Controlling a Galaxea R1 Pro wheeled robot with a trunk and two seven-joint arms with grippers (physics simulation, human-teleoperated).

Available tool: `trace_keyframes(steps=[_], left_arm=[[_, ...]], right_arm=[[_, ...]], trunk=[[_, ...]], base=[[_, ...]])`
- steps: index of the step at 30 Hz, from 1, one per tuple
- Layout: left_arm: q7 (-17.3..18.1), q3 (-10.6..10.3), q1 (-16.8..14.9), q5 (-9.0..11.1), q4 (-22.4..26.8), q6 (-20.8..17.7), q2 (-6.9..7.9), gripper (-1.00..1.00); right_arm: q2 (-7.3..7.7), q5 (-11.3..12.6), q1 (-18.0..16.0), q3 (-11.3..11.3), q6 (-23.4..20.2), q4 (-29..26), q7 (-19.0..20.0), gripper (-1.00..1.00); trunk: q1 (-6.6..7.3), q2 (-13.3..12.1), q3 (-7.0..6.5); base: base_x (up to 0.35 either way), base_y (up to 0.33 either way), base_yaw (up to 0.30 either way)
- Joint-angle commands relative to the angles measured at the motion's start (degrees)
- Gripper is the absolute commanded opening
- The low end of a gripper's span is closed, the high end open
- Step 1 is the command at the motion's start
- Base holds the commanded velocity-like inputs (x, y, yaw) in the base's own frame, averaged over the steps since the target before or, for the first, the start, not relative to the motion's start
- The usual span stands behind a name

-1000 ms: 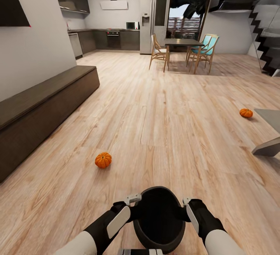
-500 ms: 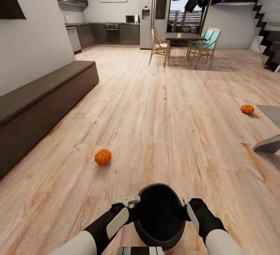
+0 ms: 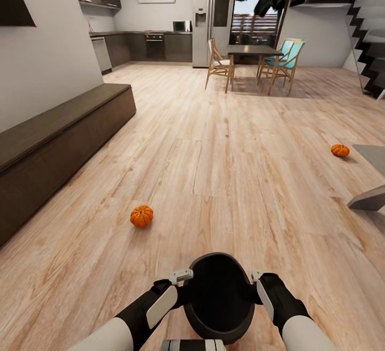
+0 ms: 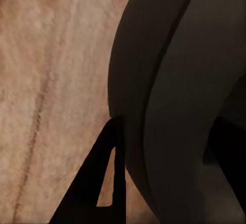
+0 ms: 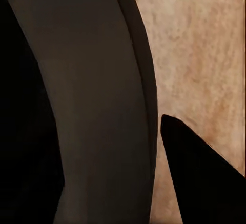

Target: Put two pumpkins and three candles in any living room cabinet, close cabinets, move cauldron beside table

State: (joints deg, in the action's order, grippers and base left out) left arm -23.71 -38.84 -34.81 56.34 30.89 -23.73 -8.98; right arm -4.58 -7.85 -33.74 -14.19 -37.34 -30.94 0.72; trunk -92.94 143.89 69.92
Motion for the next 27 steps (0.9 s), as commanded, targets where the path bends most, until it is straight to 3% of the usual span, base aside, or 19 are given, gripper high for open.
trace_keyframes(steps=[1, 8, 23, 27], left_arm=[[-0.11, 0.01, 0.0, -0.63, -0.04, -0.17, 0.02, -1.0], [-0.1, 0.0, 0.0, -0.62, -0.04, -0.17, -0.02, -1.0], [-0.02, 0.0, 0.0, -0.62, 0.04, -0.17, -0.16, -1.0], [0.4, -0.01, 0.0, -0.62, 0.06, -0.17, -0.22, -1.0]], right_arm=[[-0.03, 0.08, -0.01, 0.04, 0.0, 0.0, -0.11, -1.0], [-0.08, -0.05, -0.01, 0.04, -0.09, 0.0, -0.11, -1.0], [0.0, -0.06, -0.01, 0.04, -0.1, -0.06, -0.13, -1.0], [0.07, -0.06, -0.01, 0.04, -0.1, -0.09, -0.12, -1.0]], trunk=[[0.0, 0.0, 0.0], [0.0, 0.0, 0.0], [0.0, 0.0, 0.0], [0.0, 0.0, 0.0]], base=[[0.0, 0.0, 0.0], [0.0, 0.0, -0.051], [0.001, 0.0, -0.282], [0.167, -0.169, -0.292]])
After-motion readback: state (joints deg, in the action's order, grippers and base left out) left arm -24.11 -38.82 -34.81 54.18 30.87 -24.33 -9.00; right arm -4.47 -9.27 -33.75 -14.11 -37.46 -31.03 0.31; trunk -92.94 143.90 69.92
